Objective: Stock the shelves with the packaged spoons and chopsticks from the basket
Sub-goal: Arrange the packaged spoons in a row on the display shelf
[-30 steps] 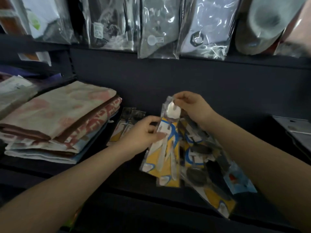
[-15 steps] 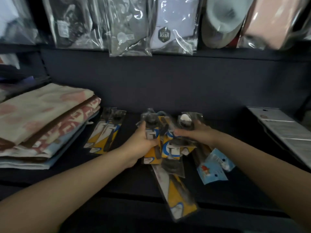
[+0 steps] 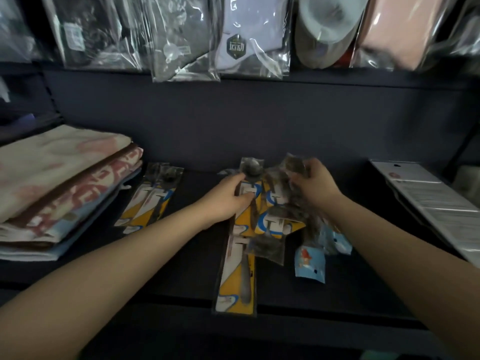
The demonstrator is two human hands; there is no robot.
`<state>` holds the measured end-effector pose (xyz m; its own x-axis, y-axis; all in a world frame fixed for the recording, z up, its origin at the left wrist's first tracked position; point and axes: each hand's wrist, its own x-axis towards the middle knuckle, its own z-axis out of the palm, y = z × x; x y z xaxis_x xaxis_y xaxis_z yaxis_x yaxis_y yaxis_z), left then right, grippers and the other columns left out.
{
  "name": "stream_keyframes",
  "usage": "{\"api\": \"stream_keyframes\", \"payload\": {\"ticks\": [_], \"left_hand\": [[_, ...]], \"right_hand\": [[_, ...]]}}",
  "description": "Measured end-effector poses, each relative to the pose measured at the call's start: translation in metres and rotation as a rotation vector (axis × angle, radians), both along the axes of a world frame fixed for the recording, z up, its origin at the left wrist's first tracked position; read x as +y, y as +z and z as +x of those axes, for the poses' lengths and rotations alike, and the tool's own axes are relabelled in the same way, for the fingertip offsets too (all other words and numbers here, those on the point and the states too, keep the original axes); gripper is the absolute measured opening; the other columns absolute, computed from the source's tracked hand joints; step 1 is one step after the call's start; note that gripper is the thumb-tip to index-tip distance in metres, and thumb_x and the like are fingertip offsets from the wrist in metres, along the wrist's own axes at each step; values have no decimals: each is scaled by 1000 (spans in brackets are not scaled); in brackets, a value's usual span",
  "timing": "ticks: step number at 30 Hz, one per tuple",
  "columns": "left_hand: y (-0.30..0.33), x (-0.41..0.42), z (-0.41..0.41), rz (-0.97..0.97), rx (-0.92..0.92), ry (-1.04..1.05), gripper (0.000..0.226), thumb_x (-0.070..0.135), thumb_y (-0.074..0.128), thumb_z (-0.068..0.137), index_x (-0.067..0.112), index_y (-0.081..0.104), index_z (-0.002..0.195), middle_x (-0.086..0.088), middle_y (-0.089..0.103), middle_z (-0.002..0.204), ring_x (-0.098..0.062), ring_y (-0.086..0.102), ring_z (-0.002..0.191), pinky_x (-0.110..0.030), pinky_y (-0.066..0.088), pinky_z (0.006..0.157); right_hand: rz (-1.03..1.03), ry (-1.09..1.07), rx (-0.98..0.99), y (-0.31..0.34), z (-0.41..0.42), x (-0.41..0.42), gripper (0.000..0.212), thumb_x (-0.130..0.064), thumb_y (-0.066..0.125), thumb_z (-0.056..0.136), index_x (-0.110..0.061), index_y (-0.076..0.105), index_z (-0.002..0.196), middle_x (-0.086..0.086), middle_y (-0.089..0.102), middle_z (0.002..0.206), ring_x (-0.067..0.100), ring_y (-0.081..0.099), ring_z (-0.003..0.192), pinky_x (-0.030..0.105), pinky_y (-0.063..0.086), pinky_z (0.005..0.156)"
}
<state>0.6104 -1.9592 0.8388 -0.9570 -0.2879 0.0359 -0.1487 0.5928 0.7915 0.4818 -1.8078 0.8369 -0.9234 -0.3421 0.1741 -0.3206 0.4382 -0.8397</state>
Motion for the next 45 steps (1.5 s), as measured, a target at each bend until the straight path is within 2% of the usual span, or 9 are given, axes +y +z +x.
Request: {"api": "stream_keyframes", "payload": {"ticks": [3,6,12,17,23,30,37,40,45], "left_hand": [[3,-20,18,-45,19,30,48,32,50,92,24,39,138,2,40,146,-12,36,133,-23,30,102],[6,-34,39,-112,12,30,42,31,52,91,27,45,132,3,43,142,-11,38,132,-29,32,108],[-1,-63,76,-745,-264,93,72,55,45,87,25,17,147,-1,2,158,-21,4,145,-37,12,119],[2,-101,99,-657,-324,177,81,61,48,82,26,17,147,0,11,158,-19,22,142,-31,24,115],[-10,-116,114,-590,-416,59,80,62,45,83,29,12,148,4,3,158,-12,9,145,-25,14,117],[-13,-124,125,-506,-484,-23,84,62,44,83,32,0,148,8,-12,157,-12,-4,145,-22,6,114],[-17,-121,92,-735,-404,103,73,62,32,88,25,11,147,-8,17,148,-27,20,137,-32,27,111],[-11,-124,92,-563,-308,134,57,51,25,95,24,23,145,-9,25,149,-25,25,137,-32,25,112],[15,-113,130,131,267,213,29,49,31,94,39,56,103,1,60,118,-10,59,102,-28,47,95]], "right_hand": [[-134,167,-111,17,8,-14,33,-6,55,91,1,45,121,7,55,74,12,52,55,22,43,47],[-117,229,-80,41,16,-28,46,8,46,88,-8,41,130,8,54,88,12,47,63,23,38,53],[-202,481,116,95,44,-46,24,-2,35,98,-4,53,114,-1,59,81,6,52,62,14,44,57],[-239,731,224,111,84,-79,20,-3,35,99,3,52,106,4,63,81,-2,58,56,10,43,56],[-266,552,-29,88,80,-148,29,-1,49,90,-16,53,66,1,50,63,6,49,50,18,39,51],[-213,424,-408,51,59,-170,24,-5,45,94,-20,51,76,1,48,68,9,43,56,12,29,38],[-238,414,-524,57,58,-154,24,-4,38,97,-17,51,81,2,51,73,12,48,63,9,37,35],[-311,456,-606,63,69,-142,23,-1,39,97,-15,53,83,3,53,79,12,52,71,12,47,39],[-192,582,-604,50,100,-161,25,4,39,95,-12,49,78,6,56,85,14,57,72,18,54,44]]}}
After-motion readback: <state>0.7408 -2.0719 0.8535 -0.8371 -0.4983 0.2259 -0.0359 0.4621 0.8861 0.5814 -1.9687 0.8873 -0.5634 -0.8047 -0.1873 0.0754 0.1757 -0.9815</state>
